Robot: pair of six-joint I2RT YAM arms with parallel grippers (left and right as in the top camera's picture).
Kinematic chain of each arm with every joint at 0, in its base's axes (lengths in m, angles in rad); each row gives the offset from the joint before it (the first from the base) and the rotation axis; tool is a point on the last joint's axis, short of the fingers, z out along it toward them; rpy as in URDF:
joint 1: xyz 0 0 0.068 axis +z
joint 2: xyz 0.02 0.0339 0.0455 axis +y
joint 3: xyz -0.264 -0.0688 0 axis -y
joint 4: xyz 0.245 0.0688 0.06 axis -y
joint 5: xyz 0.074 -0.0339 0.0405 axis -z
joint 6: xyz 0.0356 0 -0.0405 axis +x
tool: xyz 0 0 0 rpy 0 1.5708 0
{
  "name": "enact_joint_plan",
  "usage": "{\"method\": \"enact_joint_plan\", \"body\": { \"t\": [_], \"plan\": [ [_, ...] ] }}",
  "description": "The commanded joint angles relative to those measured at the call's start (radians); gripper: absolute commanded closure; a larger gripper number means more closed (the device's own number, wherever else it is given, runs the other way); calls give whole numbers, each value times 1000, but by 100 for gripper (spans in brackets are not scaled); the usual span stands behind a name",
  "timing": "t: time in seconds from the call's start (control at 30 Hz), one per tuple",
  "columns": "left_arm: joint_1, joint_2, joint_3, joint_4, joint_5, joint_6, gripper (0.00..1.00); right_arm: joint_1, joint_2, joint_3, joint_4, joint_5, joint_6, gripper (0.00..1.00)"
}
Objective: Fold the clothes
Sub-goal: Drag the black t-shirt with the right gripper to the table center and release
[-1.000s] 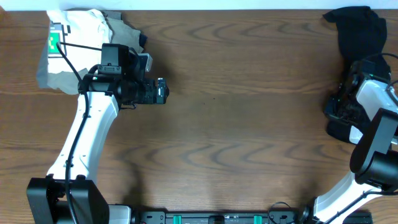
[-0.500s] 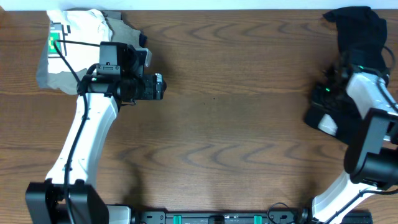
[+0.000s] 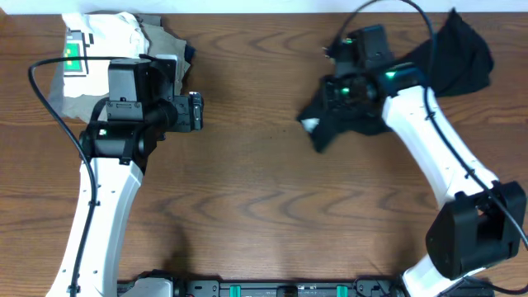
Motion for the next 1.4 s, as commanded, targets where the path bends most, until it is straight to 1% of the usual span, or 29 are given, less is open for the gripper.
{"method": "enact_joint_plan", "body": {
  "t": [0.0,0.17,0.3,0.53,0.73,0.83,0.93,1.0,1.07,1.17,1.23,1.27,1.37],
  "plan": [
    [-1,-7,22,-3,-28,-5,19,63,-19,24,25,-21,65,99],
    [2,-8,22,-3,-28,-5,20,134,-19,38,48,-33,80,99],
    [21,-8,22,-4,-27,-6,20,153,-25,123,16,-41,63,99],
    [72,-8,22,-3,-27,-31,20,159,-48,379,-34,-83,-12,99],
    [128,-8,22,-4,-27,-31,20,198,-48,593,-3,-154,-22,99],
    [150,-8,22,-5,-27,-31,20,204,-48,701,11,-220,-22,99],
    [162,-8,22,-13,-27,-31,20,184,-50,812,-21,-249,-21,99],
    [162,-8,22,-20,-27,-31,20,145,-53,868,-68,-265,-22,99],
    [162,-8,22,-23,-27,-31,20,69,-56,909,-137,-315,-22,99],
    [162,-8,22,-23,-27,-31,20,-63,-57,912,-246,-385,-32,99],
    [162,-8,22,-23,-25,-31,20,-159,-47,898,-349,-405,-96,99],
    [162,-8,22,-22,-23,-31,20,-209,-39,885,-407,-399,-152,99],
    [162,-8,22,-22,-23,-31,20,-325,-16,817,-501,-391,-272,99]
  ]
}}
